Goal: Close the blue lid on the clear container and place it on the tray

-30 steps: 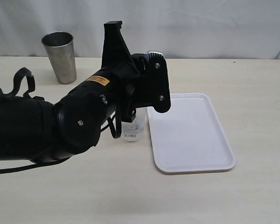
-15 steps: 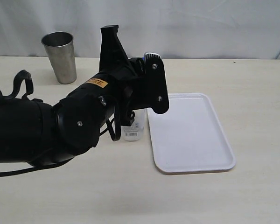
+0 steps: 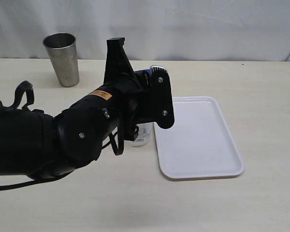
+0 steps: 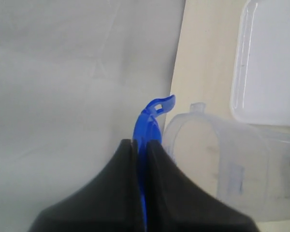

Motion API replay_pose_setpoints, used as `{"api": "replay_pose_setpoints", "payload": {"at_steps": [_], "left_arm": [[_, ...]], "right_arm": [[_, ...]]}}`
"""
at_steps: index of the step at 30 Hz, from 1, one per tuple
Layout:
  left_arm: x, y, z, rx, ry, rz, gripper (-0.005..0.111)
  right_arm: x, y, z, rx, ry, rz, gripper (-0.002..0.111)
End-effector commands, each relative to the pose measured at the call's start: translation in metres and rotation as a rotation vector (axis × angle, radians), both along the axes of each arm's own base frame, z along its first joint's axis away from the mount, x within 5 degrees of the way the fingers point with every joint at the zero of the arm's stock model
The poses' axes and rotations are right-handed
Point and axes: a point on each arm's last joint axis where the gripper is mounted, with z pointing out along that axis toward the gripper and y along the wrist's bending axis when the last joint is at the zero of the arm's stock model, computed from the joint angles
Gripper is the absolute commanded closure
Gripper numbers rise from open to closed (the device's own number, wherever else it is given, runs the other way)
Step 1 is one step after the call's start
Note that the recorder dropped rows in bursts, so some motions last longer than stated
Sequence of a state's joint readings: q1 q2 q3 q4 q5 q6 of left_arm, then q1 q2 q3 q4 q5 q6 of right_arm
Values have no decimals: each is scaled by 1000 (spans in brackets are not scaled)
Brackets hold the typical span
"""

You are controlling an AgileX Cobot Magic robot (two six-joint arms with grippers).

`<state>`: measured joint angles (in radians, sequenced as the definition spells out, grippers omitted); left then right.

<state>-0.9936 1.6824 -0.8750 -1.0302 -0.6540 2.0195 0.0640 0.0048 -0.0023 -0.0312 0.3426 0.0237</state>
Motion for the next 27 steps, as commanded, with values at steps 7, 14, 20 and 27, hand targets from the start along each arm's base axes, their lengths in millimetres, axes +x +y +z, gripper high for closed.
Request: {"api": "replay_pose_setpoints", "payload": {"at_steps": [7,14,20,27], "left_arm": [[-7,-2,-6,7,62,-46,107],[-8,-2,-9,-4,102,-42,107],[-11,-4,-13,-9,163,-67,107],[-12,-5,-14,-8,174,-77,107]], "right_arm": [[0,0,-1,-5,-2,-5,104],[0,0,-1,-5,-2,-5,104],[0,0,-1,-5,-2,-5,104],[0,0,-1,-5,-2,-5,104]]}}
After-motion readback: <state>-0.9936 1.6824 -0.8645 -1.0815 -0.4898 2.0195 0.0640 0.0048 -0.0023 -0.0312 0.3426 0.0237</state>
